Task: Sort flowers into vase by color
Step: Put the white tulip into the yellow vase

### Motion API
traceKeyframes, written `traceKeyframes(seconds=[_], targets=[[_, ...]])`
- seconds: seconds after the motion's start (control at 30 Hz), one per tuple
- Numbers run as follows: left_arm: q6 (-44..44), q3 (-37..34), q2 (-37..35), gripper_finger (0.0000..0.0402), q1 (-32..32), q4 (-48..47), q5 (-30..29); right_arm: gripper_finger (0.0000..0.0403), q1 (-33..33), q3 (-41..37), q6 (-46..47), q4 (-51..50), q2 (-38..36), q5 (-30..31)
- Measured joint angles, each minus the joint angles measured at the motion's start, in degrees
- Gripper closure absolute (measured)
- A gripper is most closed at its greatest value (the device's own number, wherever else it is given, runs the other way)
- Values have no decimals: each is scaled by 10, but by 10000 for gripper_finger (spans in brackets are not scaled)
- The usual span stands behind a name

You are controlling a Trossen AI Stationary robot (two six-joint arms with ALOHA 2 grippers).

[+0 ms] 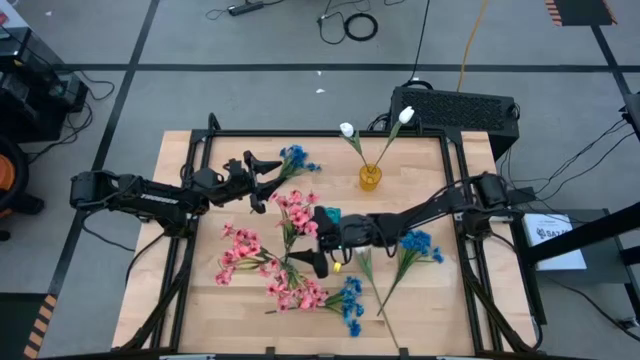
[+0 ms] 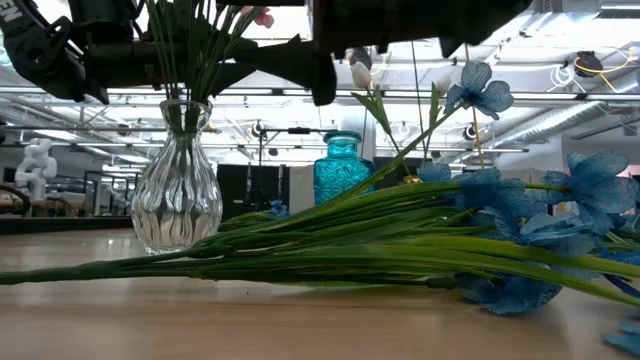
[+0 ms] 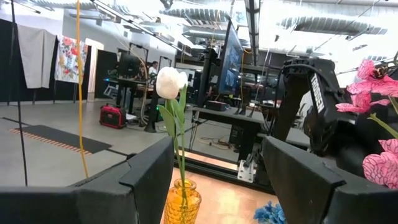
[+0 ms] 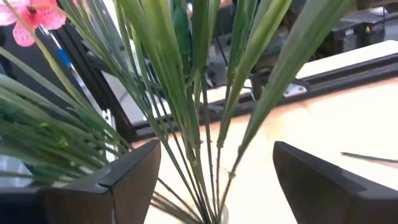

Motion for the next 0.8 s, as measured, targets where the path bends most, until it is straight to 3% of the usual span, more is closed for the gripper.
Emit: traceKeyframes(seconds=[0.43, 0.8], targets=[[13, 0, -41, 150, 19, -45, 2, 101, -2, 0, -31, -241, -109, 14], [-19, 0, -133, 151, 66, -231, 35, 101, 2, 0, -68, -506, -220, 29]])
